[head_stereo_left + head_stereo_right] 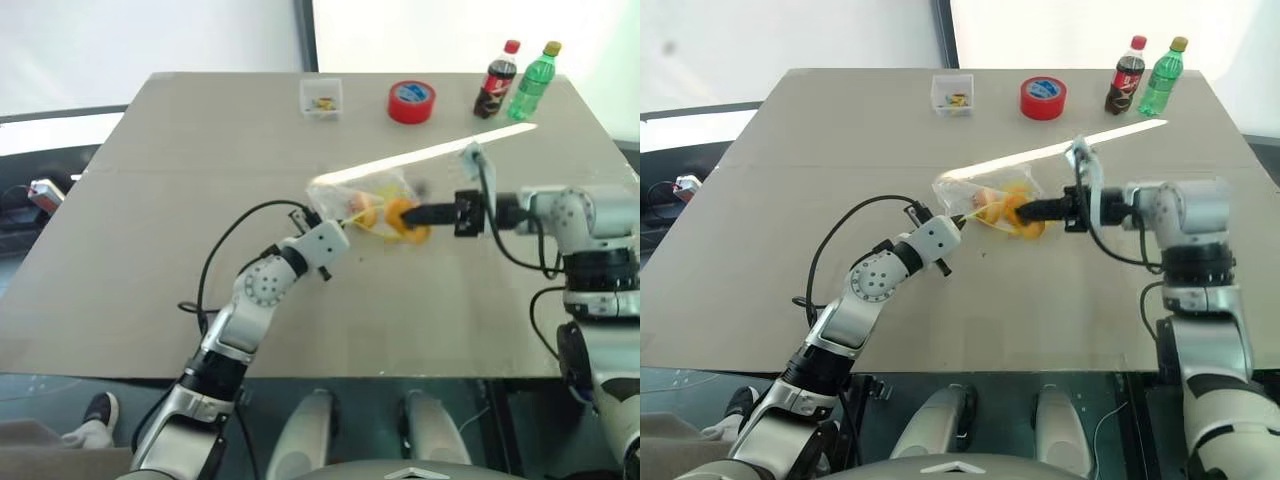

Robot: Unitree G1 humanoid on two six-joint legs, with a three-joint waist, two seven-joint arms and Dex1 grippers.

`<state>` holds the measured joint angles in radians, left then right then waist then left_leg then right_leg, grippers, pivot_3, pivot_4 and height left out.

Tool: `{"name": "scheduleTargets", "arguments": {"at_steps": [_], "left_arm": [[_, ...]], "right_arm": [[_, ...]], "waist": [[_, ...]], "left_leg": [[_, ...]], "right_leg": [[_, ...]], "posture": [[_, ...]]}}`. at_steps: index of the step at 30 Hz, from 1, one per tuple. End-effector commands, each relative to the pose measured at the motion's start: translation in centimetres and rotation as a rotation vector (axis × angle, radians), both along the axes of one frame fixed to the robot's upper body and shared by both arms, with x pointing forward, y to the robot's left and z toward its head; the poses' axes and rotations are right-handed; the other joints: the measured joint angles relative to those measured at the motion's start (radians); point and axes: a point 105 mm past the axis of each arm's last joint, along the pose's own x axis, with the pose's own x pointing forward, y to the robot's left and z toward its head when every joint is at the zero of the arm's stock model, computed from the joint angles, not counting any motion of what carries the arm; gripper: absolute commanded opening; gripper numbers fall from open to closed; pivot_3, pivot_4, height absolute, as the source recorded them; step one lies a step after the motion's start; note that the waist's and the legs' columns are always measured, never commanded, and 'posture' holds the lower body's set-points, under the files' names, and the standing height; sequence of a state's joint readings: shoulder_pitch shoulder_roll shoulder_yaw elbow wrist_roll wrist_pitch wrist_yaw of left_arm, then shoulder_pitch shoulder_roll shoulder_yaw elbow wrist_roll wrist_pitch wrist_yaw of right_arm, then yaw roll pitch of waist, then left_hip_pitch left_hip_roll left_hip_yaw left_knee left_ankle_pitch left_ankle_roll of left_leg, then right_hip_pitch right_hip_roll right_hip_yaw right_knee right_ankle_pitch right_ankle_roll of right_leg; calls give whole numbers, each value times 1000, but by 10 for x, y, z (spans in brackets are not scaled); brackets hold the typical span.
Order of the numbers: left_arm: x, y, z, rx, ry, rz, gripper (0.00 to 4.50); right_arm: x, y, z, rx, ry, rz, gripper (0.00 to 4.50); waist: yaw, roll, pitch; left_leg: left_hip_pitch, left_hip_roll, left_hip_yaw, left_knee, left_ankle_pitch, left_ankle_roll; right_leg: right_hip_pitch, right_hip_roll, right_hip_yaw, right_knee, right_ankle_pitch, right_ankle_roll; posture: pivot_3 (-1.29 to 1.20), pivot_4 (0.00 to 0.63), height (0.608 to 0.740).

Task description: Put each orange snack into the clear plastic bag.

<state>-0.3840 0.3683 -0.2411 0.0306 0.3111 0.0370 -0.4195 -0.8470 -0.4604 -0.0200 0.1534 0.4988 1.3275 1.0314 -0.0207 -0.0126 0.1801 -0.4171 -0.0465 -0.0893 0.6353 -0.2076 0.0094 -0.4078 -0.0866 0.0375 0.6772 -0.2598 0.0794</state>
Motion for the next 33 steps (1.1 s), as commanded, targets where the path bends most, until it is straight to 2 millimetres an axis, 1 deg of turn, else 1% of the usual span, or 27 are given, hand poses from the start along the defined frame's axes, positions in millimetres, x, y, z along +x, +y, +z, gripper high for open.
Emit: {"name": "scheduleTargets", "arguments": {"at_steps": [1, 6, 9, 13, 16, 20, 23, 27, 29, 31, 32, 33], "left_arm": [[-2, -5, 11, -11, -42, -22, 0], [-2, -10, 14, -17, -49, -57, 0], [-3, -13, 17, -12, -56, -94, 0], [-4, -12, 18, -10, -63, -110, 0], [-9, -16, 17, -21, -58, -147, 0], [-11, -18, 15, -24, -53, -168, 0], [-12, -20, 15, -28, -53, -176, 0], [-12, -22, 15, -33, -53, -182, 0], [-13, -23, 15, -35, -53, -183, 0], [-13, -22, 15, -36, -52, -182, 0], [-13, -22, 15, -36, -51, -182, 0], [-13, -22, 14, -36, -50, -181, 0]], "right_arm": [[1, 13, 0, -33, 17, -36, 70], [18, 11, -9, -45, 111, -154, 70], [32, 5, -11, -19, 175, -254, 70], [47, -4, -14, 3, 239, -362, 70], [58, -8, -9, 110, 331, -440, 70], [75, -11, 4, 272, 397, -537, 70], [84, -6, 10, 372, 380, -594, 70], [83, 9, -6, 345, 344, -615, 70], [86, 10, -11, 337, 274, -659, 70], [89, 9, -11, 312, 171, -692, 70], [90, 9, -9, 295, 114, -697, 896], [90, 11, -7, 266, 55, -686, 1288]], "waist": [[0, 0, 0], [4, 0, 0], [4, 0, 0], [4, 0, 0], [0, 0, 0], [-2, 0, 0], [-5, 0, 0], [-20, 0, 0], [-21, 0, 0], [-22, 0, 0], [-22, 0, 0], [-23, 0, 0]], "left_leg": [[0, 0, 0, 0, 0, 0], [0, 0, 0, 1, 0, 0], [0, -1, 0, 1, 0, 0], [0, -1, 1, 0, 0, 0], [0, -1, 2, 0, 0, 0], [0, 0, 2, -1, 0, 0], [0, 0, 3, -1, 0, 0], [0, 0, 3, -1, 0, 0], [0, 0, 3, -1, 0, 0], [0, 0, 3, -1, 0, 0], [0, 0, 3, -1, 0, 0], [0, 0, 3, -1, 0, 0]], "right_leg": [[0, 0, 0, 1, 0, 0], [-1, 0, 0, 1, 0, 0], [-1, 0, 0, 1, 0, 0], [-1, 0, 1, 1, 0, 0], [-1, 0, 2, 1, 0, 0], [-2, 1, 3, 1, 0, 0], [-2, 1, 3, 1, 0, 0], [-2, 1, 3, 1, 0, 0], [-2, 1, 3, 2, 0, 0], [-2, 1, 3, 2, 0, 0], [-2, 1, 3, 2, 0, 0], [-2, 1, 3, 2, 0, 0]], "posture": [[0, 150, 740], [0, 150, 740], [0, 150, 740], [0, 150, 740], [0, 150, 740], [0, 150, 740], [0, 150, 740], [0, 150, 740], [0, 150, 740], [0, 150, 740], [0, 150, 740], [0, 150, 740]]}}
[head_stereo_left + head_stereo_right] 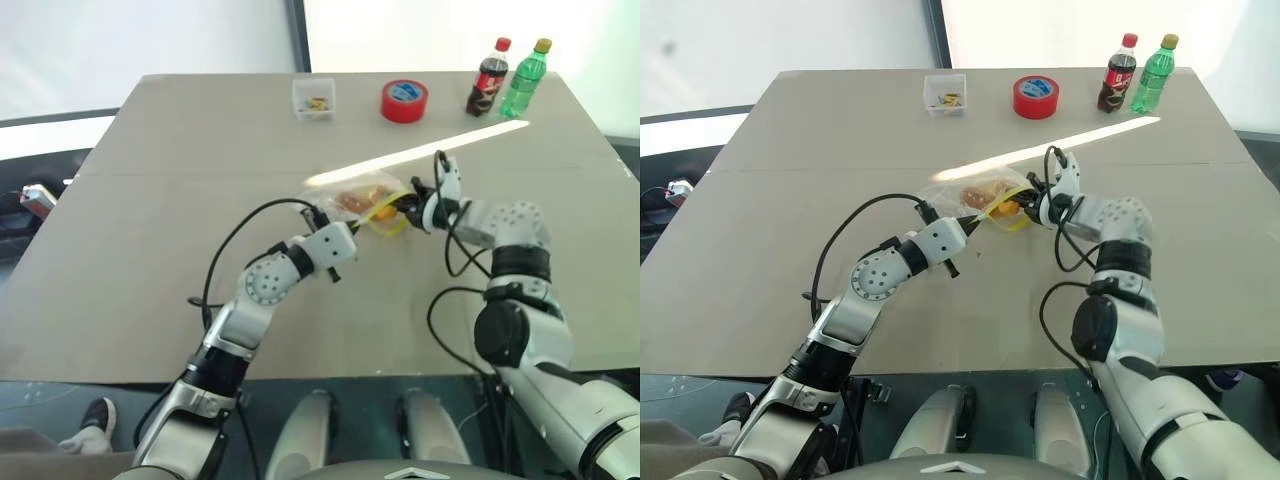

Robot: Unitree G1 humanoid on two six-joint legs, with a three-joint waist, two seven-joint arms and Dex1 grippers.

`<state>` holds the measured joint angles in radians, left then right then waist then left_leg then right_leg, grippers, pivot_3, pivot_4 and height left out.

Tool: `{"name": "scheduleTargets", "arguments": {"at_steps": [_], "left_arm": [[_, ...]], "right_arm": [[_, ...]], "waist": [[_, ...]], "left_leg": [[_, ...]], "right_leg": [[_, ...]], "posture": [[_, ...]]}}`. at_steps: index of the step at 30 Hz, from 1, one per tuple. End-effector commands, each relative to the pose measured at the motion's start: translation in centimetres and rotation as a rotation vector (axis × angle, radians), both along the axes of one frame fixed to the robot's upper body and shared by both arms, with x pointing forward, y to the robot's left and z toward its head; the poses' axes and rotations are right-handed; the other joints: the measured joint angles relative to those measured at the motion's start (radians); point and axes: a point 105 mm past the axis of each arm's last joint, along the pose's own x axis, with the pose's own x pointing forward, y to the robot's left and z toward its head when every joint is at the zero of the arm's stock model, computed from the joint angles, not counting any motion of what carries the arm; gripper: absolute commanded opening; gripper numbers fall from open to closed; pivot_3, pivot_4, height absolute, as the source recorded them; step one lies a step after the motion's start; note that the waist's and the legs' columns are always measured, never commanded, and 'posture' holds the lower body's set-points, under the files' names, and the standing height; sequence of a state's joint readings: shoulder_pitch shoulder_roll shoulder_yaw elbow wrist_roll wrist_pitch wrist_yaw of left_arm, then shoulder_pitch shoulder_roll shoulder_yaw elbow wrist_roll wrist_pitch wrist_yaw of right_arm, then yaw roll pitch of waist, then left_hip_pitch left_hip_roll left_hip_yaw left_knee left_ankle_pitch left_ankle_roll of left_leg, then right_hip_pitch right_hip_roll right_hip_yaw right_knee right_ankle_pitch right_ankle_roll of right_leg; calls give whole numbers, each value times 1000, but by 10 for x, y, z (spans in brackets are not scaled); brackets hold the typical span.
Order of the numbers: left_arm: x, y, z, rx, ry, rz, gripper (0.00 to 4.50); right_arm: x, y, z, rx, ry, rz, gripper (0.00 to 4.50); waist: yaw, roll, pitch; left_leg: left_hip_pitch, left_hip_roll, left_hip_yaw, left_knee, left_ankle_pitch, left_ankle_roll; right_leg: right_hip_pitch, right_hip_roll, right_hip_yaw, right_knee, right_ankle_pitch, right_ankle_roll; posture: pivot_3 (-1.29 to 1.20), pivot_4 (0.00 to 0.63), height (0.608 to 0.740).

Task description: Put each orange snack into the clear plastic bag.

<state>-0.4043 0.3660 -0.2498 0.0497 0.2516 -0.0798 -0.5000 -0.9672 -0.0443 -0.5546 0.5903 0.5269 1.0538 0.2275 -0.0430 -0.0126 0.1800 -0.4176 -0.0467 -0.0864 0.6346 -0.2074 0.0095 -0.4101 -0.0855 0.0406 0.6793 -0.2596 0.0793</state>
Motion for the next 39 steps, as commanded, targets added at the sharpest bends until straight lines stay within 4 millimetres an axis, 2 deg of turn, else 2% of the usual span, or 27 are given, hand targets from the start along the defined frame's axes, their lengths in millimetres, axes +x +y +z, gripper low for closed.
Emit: {"name": "scheduleTargets", "arguments": {"at_steps": [1, 3, 5, 8, 14, 16, 19, 21, 23, 25, 29, 32, 36, 39], "left_arm": [[-4, -4, 5, -9, -27, -26, 0], [-4, -2, 4, -4, -24, -21, 0], [-3, -1, 4, -3, -24, -15, 0], [-2, 1, 4, -4, -24, -6, 0], [-2, 3, 3, -9, -17, 6, 0], [-1, 3, 2, -9, -15, 7, 0], [0, 2, 2, -9, -15, 8, 0], [0, 2, 2, -11, -14, 9, 0], [-1, 2, 1, -13, -11, 8, 0], [-2, 1, -1, -14, -7, 5, 0], [-4, -2, -3, -15, -2, -3, 0], [-4, -4, -3, -18, -1, -4, 0], [-4, -3, -3, -23, -2, 5, 0], [-4, -2, -4, -24, -1, 12, 0]], "right_arm": [[4, 0, 32, -109, -238, 2, 1838], [-1, 3, 34, -175, -289, 60, 2908], [-7, 5, 34, -199, -291, 119, 3633], [-19, 5, 30, -233, -280, 207, 3633], [-46, -17, 20, -298, -299, 336, 3633], [-60, -22, 23, -338, -392, 420, 3633], [-81, -34, 22, -498, -560, 568, 3633], [-75, -51, 14, -649, -588, 567, 3633], [-60, -67, 11, -790, -618, 512, 3633], [-41, -74, 13, -912, -689, 422, 3633], [-24, -70, 9, -1011, -783, 380, 3633], [-18, -64, 8, -998, -807, 371, 3633], [-12, -68, -3, -1162, -874, 451, 3633], [-10, -72, -6, -1221, -902, 489, 3633]], "waist": [[-1, 0, 0], [-1, 0, 0], [-1, 0, 0], [0, 0, 0], [3, 0, 0], [2, 0, 0], [4, 0, 0], [0, 0, 0], [-2, -1, 0], [-2, -1, 0], [0, -1, 0], [3, -1, 0], [7, -1, 0], [6, -1, 0]], "left_leg": [[0, 0, 0, 0, 0, 0], [0, 0, 0, 0, 0, 0], [0, 0, 0, 0, 0, 0], [0, 0, 0, 0, 0, 0], [0, 0, 0, 0, 0, 0], [0, 0, 0, 0, 0, 0], [0, 0, -1, 0, 0, 0], [0, 0, -1, 1, 0, 0], [1, 0, 1, 1, 0, 0], [2, 1, 0, 2, 0, 0], [3, 2, 0, 2, 0, 0], [2, 2, 0, 2, 0, 0], [1, 1, 0, 2, 0, 0], [1, 1, 0, 2, 0, 0]], "right_leg": [[0, 0, 0, 0, 0, 0], [0, 0, 0, 0, 0, 0], [0, 0, 0, 0, 0, 0], [0, 0, 0, 0, 0, 0], [0, 0, 0, -1, 0, 0], [0, 0, 0, -1, 0, 0], [0, 0, -1, -1, 0, 0], [1, 0, -1, -2, 0, 1], [1, 0, 0, -1, 0, 1], [2, 1, -1, -1, 0, 1], [2, 2, -1, -1, 0, 1], [2, 1, 0, -2, 0, 1], [2, 0, 0, -2, 0, 1], [2, 0, -1, -2, 0, 0]], "posture": [[0, 150, 740], [0, 150, 740], [0, 150, 740], [0, 150, 740], [0, 150, 740], [0, 150, 740], [0, 150, 740], [0, 150, 740], [0, 150, 740], [0, 150, 740], [0, 150, 740], [0, 150, 740], [0, 150, 740], [0, 150, 740]]}}
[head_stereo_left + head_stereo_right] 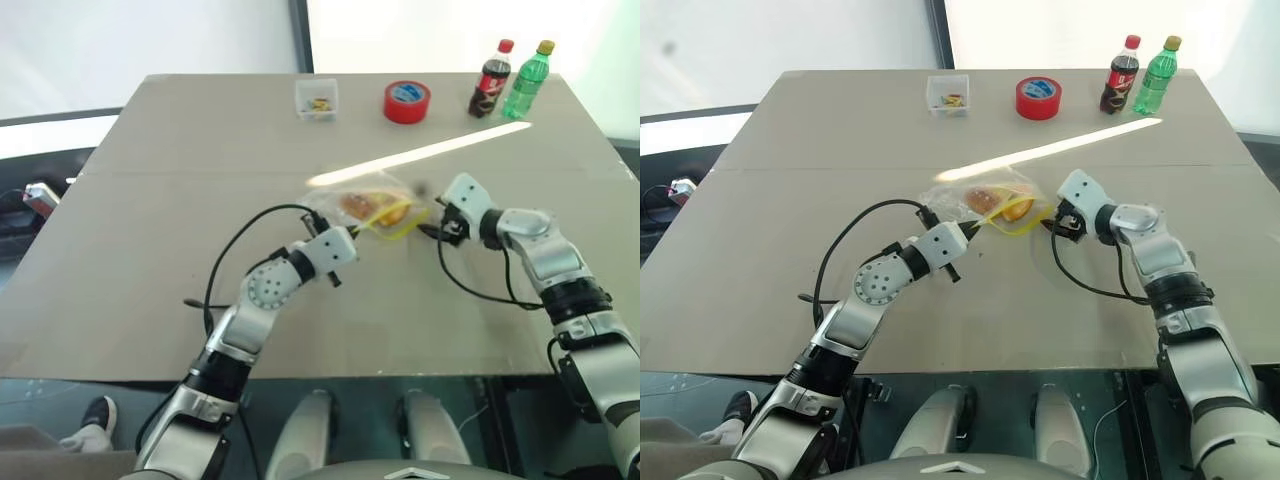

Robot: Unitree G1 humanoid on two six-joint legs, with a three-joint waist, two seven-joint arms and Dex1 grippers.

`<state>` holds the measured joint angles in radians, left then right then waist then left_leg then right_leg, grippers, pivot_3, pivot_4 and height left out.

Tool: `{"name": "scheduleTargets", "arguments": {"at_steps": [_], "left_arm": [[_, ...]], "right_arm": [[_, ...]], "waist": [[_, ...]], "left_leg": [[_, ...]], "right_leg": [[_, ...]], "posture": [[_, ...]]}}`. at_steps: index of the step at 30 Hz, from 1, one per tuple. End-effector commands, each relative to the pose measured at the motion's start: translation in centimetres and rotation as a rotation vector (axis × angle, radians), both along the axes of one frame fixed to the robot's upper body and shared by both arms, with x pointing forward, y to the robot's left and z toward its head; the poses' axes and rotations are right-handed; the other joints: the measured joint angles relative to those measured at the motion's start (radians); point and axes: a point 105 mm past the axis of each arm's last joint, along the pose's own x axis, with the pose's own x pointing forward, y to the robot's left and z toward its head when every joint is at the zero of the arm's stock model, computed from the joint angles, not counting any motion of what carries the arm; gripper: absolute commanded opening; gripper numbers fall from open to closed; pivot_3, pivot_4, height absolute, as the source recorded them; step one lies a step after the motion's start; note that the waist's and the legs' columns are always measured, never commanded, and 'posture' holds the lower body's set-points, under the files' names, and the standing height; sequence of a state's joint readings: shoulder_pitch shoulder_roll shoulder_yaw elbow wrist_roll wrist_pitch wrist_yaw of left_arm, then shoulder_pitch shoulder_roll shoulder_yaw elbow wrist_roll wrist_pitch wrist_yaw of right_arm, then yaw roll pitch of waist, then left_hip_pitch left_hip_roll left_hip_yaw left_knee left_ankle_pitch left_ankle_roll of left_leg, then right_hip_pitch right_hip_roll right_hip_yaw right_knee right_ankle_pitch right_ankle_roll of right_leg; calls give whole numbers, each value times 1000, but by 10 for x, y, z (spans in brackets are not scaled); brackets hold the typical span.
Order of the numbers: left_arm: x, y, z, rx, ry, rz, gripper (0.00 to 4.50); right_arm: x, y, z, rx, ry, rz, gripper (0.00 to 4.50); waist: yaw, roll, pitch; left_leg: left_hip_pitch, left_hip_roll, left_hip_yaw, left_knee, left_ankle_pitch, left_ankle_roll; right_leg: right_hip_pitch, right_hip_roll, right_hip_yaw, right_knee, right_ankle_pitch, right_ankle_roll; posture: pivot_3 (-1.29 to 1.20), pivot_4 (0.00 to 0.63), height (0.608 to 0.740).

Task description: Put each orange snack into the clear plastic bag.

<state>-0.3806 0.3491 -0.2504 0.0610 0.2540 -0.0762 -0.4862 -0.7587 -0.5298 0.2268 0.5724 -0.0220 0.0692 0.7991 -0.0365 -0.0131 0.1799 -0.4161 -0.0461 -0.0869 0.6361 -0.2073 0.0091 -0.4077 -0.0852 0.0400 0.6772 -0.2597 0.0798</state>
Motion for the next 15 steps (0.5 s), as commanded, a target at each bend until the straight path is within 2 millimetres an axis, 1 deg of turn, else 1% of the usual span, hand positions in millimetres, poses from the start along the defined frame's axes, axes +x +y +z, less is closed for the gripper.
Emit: {"name": "scheduleTargets", "arguments": {"at_steps": [1, 4, 7, 9, 10, 12, 14, 15], "left_arm": [[-2, -1, 6, -8, -31, -1, 0], [-2, 2, 5, -9, -30, 9, 0], [-3, 1, 3, 1, -28, 3, 0], [-2, 1, 4, 2, -32, 1, 0], [-2, 0, 4, 0, -32, 2, 0], [-1, 0, 4, -1, -33, 2, 0], [-1, 0, 4, -1, -32, 2, 0], [-1, 0, 4, -2, -32, 2, 0]], "right_arm": [[6, -6, 12, -87, -90, 33, 3633], [13, -7, 18, -91, -144, 19, 3633], [16, -1, 20, -97, -193, 34, 3633], [16, 6, 20, -79, -217, 46, 3633], [16, 9, 20, -75, -224, 53, 3400], [15, 13, 19, -58, -229, 62, 2766], [14, 16, 18, -49, -232, 72, 1803], [14, 18, 17, -49, -233, 77, 1470]], "waist": [[-1, 0, 0], [-2, 0, 0], [-4, 0, 0], [-5, 0, 0], [-6, 0, 0], [-5, 0, 0], [-5, 0, 0], [-5, 0, 0]], "left_leg": [[0, 0, 0, 0, 0, 0], [0, 0, 0, 0, 0, 0], [0, 0, 0, 0, 0, 0], [0, 0, 0, 0, 0, 0], [1, 0, 0, 0, 0, 0], [1, 0, 0, 0, 0, 0], [1, 0, 0, 0, 0, 0], [1, 0, 0, 0, 0, 0]], "right_leg": [[0, 0, 0, 0, 0, 0], [0, 0, 0, 0, 0, 0], [0, 0, 0, 0, 0, 0], [0, 0, 0, 0, 0, 0], [0, 0, 0, 0, 0, 0], [0, 0, 1, 1, 0, 0], [0, 0, 1, 1, 0, 0], [0, 0, 1, 1, 0, 0]], "posture": [[0, 150, 740], [0, 150, 740], [0, 150, 740], [0, 150, 740], [0, 150, 740], [0, 150, 740], [0, 150, 740], [0, 150, 740]]}}
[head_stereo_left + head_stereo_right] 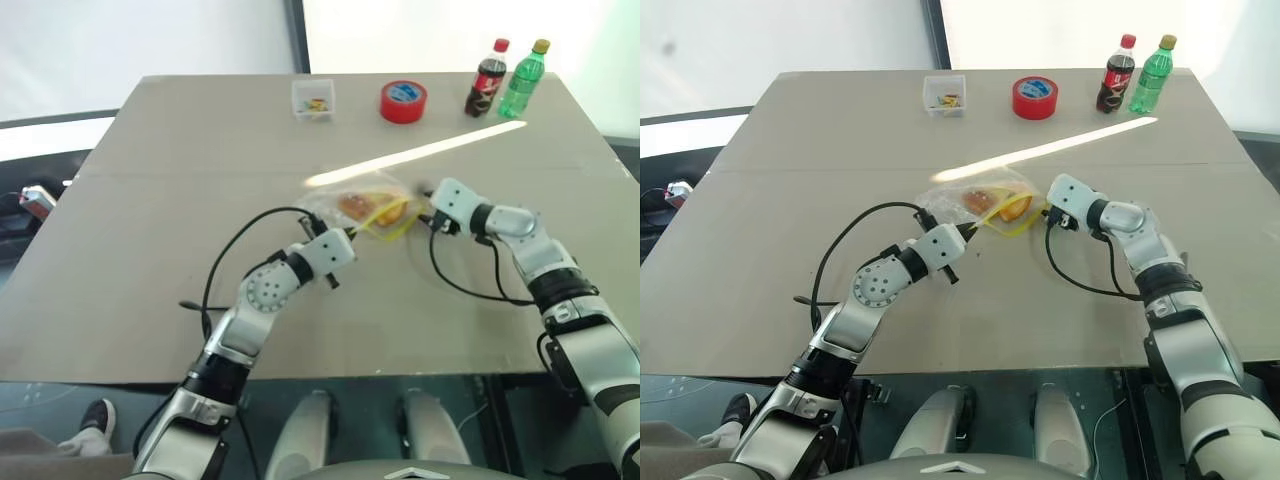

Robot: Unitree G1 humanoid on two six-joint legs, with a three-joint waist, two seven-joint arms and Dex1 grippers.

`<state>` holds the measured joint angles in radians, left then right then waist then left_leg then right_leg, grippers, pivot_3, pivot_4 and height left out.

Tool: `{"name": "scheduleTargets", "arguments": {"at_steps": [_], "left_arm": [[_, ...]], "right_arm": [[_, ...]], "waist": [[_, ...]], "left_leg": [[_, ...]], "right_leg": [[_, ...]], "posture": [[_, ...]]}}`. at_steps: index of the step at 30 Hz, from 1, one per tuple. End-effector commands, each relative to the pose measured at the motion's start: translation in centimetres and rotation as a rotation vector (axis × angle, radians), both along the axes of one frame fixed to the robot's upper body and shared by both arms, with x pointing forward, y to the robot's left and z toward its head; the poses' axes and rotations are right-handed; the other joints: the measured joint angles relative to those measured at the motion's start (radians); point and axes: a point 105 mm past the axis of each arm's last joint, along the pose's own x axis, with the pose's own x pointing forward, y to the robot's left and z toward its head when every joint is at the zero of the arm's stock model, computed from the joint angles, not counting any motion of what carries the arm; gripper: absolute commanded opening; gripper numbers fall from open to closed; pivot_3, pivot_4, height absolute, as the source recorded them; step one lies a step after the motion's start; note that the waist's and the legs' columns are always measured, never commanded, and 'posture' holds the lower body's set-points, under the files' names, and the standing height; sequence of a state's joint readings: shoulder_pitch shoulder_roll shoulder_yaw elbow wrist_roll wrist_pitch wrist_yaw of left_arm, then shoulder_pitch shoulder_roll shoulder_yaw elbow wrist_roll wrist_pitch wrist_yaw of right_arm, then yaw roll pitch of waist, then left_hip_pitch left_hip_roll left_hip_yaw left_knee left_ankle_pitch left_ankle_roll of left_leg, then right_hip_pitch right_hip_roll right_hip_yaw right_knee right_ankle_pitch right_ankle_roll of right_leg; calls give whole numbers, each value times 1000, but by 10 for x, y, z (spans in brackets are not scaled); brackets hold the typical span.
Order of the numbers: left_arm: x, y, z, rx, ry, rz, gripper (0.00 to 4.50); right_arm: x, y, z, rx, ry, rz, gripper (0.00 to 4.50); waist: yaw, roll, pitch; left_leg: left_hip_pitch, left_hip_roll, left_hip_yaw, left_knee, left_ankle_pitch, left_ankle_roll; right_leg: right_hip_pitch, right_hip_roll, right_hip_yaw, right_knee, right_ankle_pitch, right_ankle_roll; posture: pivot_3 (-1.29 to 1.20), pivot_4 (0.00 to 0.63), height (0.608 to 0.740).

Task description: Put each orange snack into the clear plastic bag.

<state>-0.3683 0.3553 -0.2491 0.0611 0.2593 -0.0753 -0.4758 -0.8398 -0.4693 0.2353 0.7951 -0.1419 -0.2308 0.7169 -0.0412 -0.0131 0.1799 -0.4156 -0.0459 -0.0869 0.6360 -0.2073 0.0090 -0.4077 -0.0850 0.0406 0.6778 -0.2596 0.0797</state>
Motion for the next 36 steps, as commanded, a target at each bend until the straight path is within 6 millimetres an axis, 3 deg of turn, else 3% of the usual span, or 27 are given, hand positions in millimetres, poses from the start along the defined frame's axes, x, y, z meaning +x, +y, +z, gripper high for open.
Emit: {"name": "scheduleTargets", "arguments": {"at_steps": [1, 3, 11, 14, 20, 22, 24, 27, 31, 36], "left_arm": [[-1, -4, 7, -7, -35, -14, 0], [-1, -4, 7, -8, -35, -14, 0], [3, 1, 15, -32, -45, 9, 0], [9, 9, 34, -58, -77, 31, 0], [25, 25, 96, -67, -204, 66, 0], [29, 25, 115, -76, -212, 57, 0], [29, 18, 125, -64, -203, 16, 0], [25, 5, 133, -65, -187, -45, 0], [22, -3, 129, -70, -170, -77, 0], [19, -11, 113, -58, -140, -98, 0]], "right_arm": [[0, 6, 14, 26, -65, 24, 930], [0, 8, 15, 35, -70, 26, 107], [1, 0, 31, 8, -123, 22, 42], [-1, -10, 55, 21, -132, 17, 42], [-17, -31, 129, -40, -204, 41, 42], [-27, -32, 156, -32, -218, 67, 42], [-39, -29, 168, -46, -202, 118, 42], [-50, -30, 171, -157, -218, 155, 845], [-56, -37, 171, -254, -204, 134, 2583], [-77, -9, 173, -190, -160, 235, 2583]], "waist": [[0, 0, 0], [0, 0, 0], [0, 0, 0], [1, 0, 0], [3, 0, 1], [1, 0, 1], [1, 0, 1], [1, 0, 1], [1, 0, 1], [-1, 0, 1]], "left_leg": [[0, 0, 0, 0, 0, 0], [0, 0, 0, 0, 0, 0], [0, 0, 0, 0, 0, 0], [0, 0, 0, 0, 0, 0], [-1, 0, 0, 0, 0, 0], [-1, 0, 0, 0, 0, 0], [-1, 0, -1, 0, 0, 0], [-1, 0, -1, -1, 0, 0], [-2, 0, 0, 0, 0, 0], [-2, 1, 0, 0, 0, 0]], "right_leg": [[0, 0, 0, 0, 0, 0], [0, 0, 0, 0, 0, 0], [0, 0, 0, 0, 0, 0], [0, 0, 0, 0, 0, 0], [0, 0, -1, 0, 0, 0], [0, 0, -1, 0, 0, 0], [0, 0, -1, -1, 0, 0], [0, 0, -2, -2, 0, 0], [0, 0, -1, -3, 0, 0], [0, 0, -1, -3, 0, 0]], "posture": [[0, 150, 740], [0, 150, 740], [0, 150, 740], [0, 150, 740], [0, 150, 740], [0, 150, 740], [0, 150, 740], [0, 150, 740], [0, 150, 740], [0, 150, 740]]}}
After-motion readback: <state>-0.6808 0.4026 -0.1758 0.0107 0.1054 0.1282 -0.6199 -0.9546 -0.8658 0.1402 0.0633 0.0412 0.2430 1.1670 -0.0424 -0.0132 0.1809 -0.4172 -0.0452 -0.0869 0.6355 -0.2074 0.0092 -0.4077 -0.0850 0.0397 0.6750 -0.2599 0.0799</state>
